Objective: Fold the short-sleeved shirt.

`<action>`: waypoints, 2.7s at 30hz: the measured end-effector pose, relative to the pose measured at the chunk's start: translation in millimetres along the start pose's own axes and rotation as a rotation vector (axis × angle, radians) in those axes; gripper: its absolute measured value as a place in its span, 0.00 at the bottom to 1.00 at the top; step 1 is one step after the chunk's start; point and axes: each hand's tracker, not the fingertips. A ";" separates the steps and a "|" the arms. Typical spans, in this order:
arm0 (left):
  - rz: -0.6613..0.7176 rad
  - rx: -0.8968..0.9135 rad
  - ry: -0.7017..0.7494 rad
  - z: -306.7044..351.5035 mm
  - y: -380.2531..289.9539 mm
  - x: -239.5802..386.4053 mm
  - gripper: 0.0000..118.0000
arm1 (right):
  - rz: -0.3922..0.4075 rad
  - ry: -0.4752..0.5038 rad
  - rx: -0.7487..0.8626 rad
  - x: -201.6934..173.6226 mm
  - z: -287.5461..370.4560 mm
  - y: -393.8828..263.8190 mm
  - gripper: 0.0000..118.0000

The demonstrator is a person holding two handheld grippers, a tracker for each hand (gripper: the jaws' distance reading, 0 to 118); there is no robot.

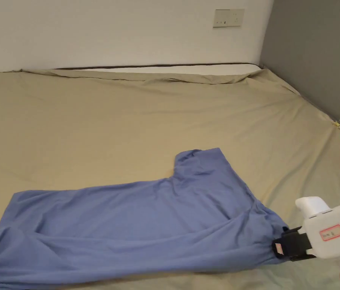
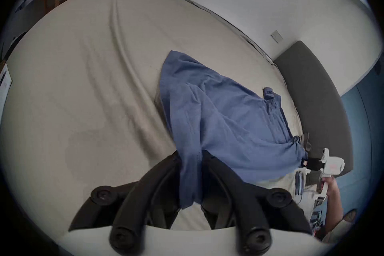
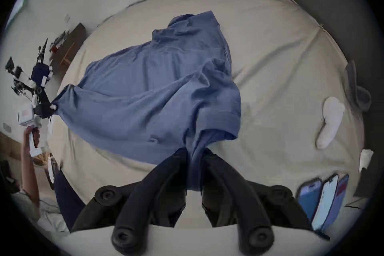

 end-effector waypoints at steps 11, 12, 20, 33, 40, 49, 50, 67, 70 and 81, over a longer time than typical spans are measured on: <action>-0.037 -0.233 0.148 4.8 -105.4 -26.5 0.12 | -0.043 -0.045 -0.137 5.3 -19.7 -97.6 0.10; -0.074 -0.253 0.207 -3.7 -109.3 -29.5 0.12 | -0.038 -0.052 -0.134 2.9 -24.9 -99.5 0.10; -0.226 -0.199 0.351 -26.1 -115.4 -11.4 1.00 | -0.050 -0.090 -0.125 10.0 -42.9 -100.4 0.66; -0.263 0.324 0.079 97.4 -112.0 91.1 0.82 | -0.037 -0.028 0.671 -109.1 128.1 -97.8 0.67; -0.232 0.240 0.048 42.6 -102.0 86.4 0.00 | 0.044 0.144 0.555 -152.6 85.9 -103.1 0.03; -0.448 0.081 0.311 -85.8 55.2 40.9 1.00 | 0.109 0.142 0.511 -145.6 69.1 -84.2 0.03; -0.449 0.025 0.309 -103.9 65.5 35.1 1.00 | 0.096 0.148 0.498 -143.4 64.7 -83.9 0.03; -0.432 -0.024 0.300 -155.7 72.3 36.4 0.02 | 0.008 0.104 0.338 -119.7 15.6 -69.5 0.03; -0.305 0.048 0.135 -127.8 68.2 40.0 0.02 | 0.012 0.085 0.341 -104.9 17.5 -52.9 0.03; -0.255 0.082 0.022 -57.0 59.4 62.4 0.02 | 0.047 -0.018 0.068 25.0 -43.4 110.9 1.00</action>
